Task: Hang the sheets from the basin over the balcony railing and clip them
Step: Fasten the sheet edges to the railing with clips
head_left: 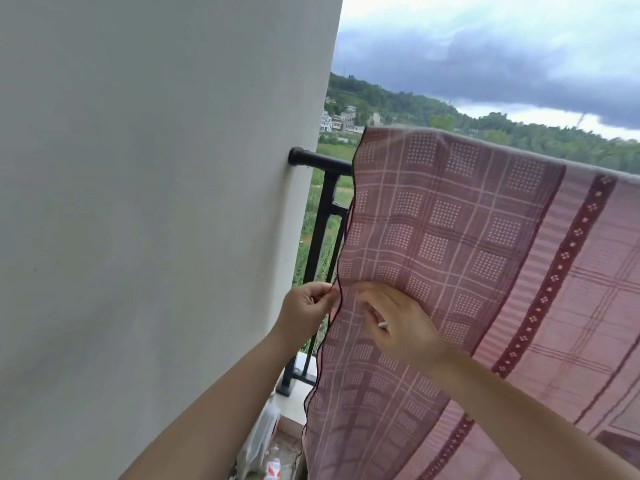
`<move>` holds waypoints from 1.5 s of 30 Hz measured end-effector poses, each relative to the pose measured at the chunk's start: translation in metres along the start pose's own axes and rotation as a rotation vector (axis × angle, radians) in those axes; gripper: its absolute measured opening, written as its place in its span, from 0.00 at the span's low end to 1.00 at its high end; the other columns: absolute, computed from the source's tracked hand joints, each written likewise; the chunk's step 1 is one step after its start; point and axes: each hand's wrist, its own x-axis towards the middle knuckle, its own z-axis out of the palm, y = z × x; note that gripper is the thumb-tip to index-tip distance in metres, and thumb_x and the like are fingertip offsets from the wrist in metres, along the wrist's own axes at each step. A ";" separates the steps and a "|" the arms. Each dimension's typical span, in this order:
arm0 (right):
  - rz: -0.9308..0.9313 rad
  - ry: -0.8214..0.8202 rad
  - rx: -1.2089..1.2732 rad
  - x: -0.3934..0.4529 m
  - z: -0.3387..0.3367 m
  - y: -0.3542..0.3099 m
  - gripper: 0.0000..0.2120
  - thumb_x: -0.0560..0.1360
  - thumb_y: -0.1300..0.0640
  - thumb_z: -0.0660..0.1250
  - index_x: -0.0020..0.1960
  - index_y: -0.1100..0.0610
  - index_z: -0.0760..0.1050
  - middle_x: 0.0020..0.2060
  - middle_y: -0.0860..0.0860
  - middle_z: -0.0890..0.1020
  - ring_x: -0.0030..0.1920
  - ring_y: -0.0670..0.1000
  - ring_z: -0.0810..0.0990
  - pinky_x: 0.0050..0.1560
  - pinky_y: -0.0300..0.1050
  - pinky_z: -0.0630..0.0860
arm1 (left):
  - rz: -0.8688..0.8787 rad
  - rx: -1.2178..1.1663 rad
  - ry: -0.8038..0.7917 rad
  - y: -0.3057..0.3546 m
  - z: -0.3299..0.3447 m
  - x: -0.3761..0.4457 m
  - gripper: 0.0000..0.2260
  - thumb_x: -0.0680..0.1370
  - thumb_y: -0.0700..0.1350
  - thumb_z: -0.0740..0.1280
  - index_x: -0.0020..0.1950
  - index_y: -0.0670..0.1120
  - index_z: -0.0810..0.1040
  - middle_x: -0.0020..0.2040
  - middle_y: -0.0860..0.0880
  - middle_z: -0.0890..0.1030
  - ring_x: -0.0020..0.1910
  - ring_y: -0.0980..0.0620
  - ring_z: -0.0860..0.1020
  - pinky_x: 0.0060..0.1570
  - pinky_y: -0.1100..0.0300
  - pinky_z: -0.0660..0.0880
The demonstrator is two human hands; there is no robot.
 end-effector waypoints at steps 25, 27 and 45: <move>-0.102 -0.327 -0.202 0.089 -0.113 -0.031 0.18 0.76 0.52 0.57 0.65 0.52 0.66 0.47 0.51 0.81 0.43 0.51 0.80 0.44 0.48 0.80 | 0.055 0.440 0.277 0.020 0.017 -0.004 0.15 0.76 0.42 0.62 0.30 0.47 0.65 0.26 0.54 0.66 0.26 0.58 0.64 0.25 0.69 0.63; -0.100 -0.515 -0.508 0.099 -0.096 -0.039 0.23 0.78 0.55 0.53 0.71 0.46 0.52 0.39 0.50 0.76 0.37 0.52 0.77 0.33 0.47 0.77 | 0.097 0.512 0.278 0.022 0.021 -0.004 0.11 0.76 0.42 0.62 0.34 0.44 0.68 0.27 0.57 0.65 0.26 0.59 0.64 0.26 0.70 0.63; -0.271 -0.288 -0.575 0.079 -0.080 0.000 0.09 0.66 0.58 0.71 0.47 0.54 0.79 0.32 0.53 0.82 0.27 0.56 0.80 0.23 0.44 0.75 | 0.064 -0.051 0.236 0.025 0.027 0.011 0.15 0.73 0.39 0.68 0.31 0.58 0.79 0.21 0.60 0.76 0.24 0.60 0.69 0.28 0.68 0.67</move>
